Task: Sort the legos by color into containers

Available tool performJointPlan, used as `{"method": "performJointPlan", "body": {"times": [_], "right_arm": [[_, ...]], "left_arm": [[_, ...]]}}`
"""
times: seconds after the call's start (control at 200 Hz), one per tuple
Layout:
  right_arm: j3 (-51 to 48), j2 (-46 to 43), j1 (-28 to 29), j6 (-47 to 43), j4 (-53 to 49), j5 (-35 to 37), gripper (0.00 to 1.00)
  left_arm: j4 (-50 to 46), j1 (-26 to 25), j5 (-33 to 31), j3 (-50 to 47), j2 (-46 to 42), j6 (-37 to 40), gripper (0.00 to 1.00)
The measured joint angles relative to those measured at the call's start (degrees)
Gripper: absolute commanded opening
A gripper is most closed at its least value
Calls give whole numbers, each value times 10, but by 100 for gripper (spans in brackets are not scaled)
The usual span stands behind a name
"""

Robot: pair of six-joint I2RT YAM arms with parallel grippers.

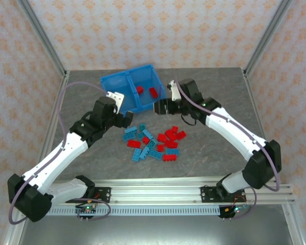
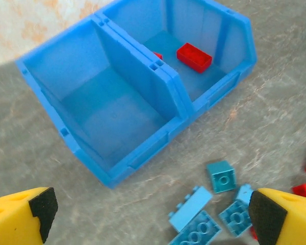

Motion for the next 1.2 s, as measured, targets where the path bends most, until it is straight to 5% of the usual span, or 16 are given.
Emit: {"method": "performJointPlan", "body": {"times": [0.2,0.4,0.571,0.751,1.201], "right_arm": [[-70,-23,1,5,-24,-113,83],[-62,-9,1,-3,-38,-143,83],[-57,23,1,-3,-38,-145,83],[-57,32,1,-2,-37,-144,83],[-48,36,1,5,-37,-136,83]], "left_arm": [[-33,0,41,17,104,-162,95],[-57,-19,70,-35,166,-280,89],[-77,-106,74,-75,141,-342,65],[-87,-147,78,-112,108,-382,51],[-48,-155,141,-130,173,-360,60]]}}
